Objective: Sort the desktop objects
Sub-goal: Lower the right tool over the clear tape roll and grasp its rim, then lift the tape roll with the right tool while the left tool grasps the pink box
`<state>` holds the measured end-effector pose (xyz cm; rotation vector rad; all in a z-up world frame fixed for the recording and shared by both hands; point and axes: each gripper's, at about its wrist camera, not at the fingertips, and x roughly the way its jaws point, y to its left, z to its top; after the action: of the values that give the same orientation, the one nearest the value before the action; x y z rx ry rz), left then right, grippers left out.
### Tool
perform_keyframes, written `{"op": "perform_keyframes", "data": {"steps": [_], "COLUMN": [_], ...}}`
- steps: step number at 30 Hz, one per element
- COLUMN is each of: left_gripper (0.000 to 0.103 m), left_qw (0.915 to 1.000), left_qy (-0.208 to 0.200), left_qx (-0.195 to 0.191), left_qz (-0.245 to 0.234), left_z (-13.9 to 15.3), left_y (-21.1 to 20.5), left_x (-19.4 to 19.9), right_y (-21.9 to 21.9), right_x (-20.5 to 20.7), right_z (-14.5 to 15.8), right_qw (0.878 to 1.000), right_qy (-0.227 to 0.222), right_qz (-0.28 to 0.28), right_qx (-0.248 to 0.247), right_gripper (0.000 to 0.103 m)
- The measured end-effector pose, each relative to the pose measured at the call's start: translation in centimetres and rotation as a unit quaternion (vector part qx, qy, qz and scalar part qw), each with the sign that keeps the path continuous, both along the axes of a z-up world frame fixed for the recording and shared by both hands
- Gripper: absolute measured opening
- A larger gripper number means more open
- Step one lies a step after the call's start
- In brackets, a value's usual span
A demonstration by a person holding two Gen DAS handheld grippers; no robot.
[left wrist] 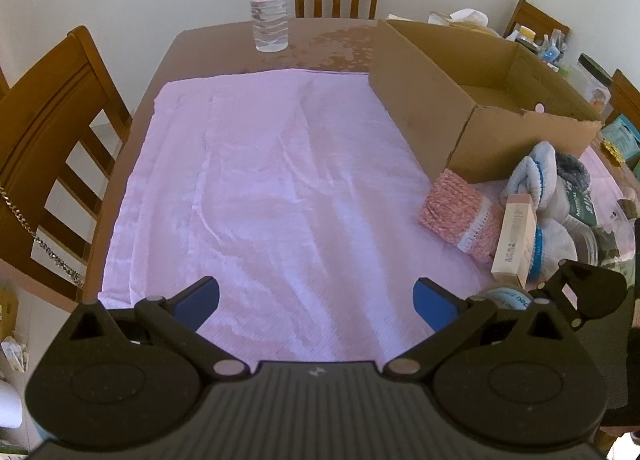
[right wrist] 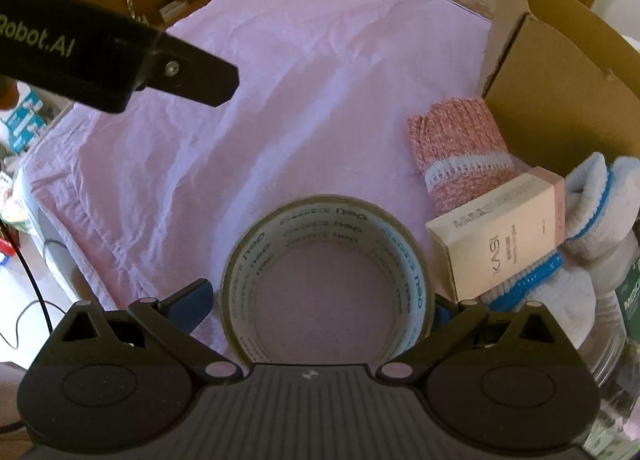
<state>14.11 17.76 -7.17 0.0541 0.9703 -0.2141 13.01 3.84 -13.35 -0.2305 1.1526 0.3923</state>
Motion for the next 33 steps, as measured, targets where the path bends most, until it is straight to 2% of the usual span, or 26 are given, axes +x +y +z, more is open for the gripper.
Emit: {"op": "perform_keyframes", "data": {"steps": [10, 16, 18, 20, 25, 33], "left_gripper": [0.102, 0.102, 0.102, 0.102, 0.102, 0.102], "left_qw": [0.9992, 0.9990, 0.9990, 0.9991, 0.9986, 0.9975], "left_qy": [-0.015, -0.022, -0.021, -0.018, -0.018, -0.037], "left_qx": [-0.027, -0.012, -0.010, -0.015, -0.030, -0.024], "left_qz": [-0.024, -0.037, -0.037, -0.036, -0.039, -0.054], "left_z": [-0.2, -0.3, -0.3, -0.4, -0.6, 0.0], "left_y": [0.6, 0.7, 0.7, 0.8, 0.8, 0.0], "left_x": [-0.6, -1.2, -1.2, -1.1, -1.1, -1.3], "right_y": [-0.1, -0.4, -0.4, -0.3, -0.8, -1.3], "right_x": [0.4, -0.1, -0.3, -0.4, -0.6, -1.9], "right_z": [-0.1, 1.3, 1.5, 1.5, 2.4, 4.5], "right_qw": [1.000, 1.000, 1.000, 1.000, 1.000, 0.999], "right_qy": [0.012, -0.005, -0.010, -0.013, -0.017, -0.031], "right_qz": [0.008, -0.002, 0.001, 0.001, 0.002, -0.004], "right_qx": [-0.012, -0.005, -0.007, -0.010, -0.016, -0.009], "right_gripper": [0.103, 0.103, 0.098, 0.089, 0.087, 0.087]}}
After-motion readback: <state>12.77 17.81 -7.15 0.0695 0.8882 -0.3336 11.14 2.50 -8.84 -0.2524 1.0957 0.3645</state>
